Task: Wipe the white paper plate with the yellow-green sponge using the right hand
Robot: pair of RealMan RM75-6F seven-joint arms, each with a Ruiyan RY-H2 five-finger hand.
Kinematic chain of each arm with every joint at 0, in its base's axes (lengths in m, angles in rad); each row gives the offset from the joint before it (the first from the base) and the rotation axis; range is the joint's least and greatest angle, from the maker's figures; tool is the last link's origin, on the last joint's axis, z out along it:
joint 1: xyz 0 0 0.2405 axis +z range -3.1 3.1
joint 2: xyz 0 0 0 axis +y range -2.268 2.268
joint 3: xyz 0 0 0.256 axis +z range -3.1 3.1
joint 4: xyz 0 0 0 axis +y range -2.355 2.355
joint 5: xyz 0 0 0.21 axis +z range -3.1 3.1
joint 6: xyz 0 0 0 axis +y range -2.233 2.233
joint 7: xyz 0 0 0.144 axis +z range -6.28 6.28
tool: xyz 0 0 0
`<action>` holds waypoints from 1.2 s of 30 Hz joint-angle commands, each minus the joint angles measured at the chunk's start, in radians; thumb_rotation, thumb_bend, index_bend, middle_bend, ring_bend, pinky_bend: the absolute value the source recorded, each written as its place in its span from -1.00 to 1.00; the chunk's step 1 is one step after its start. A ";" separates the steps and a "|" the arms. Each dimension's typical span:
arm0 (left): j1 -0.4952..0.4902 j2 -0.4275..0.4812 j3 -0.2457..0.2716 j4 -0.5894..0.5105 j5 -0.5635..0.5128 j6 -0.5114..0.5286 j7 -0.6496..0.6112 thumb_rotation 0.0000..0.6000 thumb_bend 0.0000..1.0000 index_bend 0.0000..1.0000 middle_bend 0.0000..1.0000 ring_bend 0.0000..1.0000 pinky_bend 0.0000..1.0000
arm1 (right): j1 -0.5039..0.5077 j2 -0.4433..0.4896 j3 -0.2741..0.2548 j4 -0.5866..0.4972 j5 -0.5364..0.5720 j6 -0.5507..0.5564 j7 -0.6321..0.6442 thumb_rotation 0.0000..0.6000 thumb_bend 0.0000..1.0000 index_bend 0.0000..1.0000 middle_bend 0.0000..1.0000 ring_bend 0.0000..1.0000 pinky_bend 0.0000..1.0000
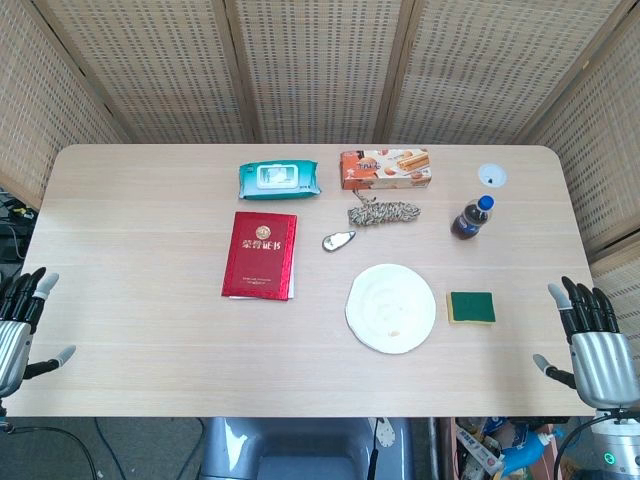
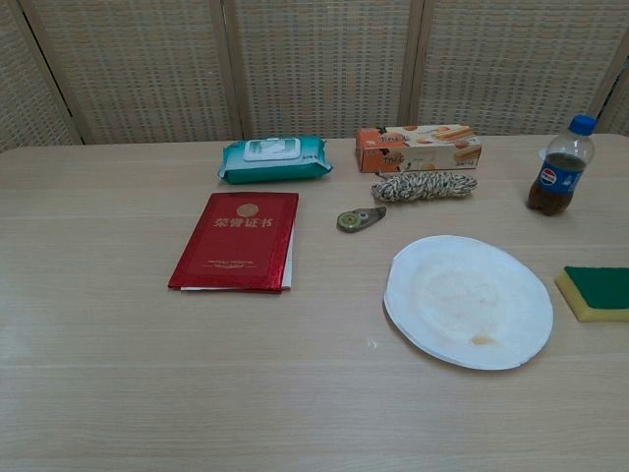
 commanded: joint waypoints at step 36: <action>-0.041 -0.047 -0.034 0.027 -0.106 -0.090 0.061 1.00 -1.00 -1.00 -1.00 -1.00 -1.00 | 0.352 -0.260 0.007 0.493 0.174 -0.656 0.096 1.00 -1.00 -0.91 -0.78 -0.92 -0.87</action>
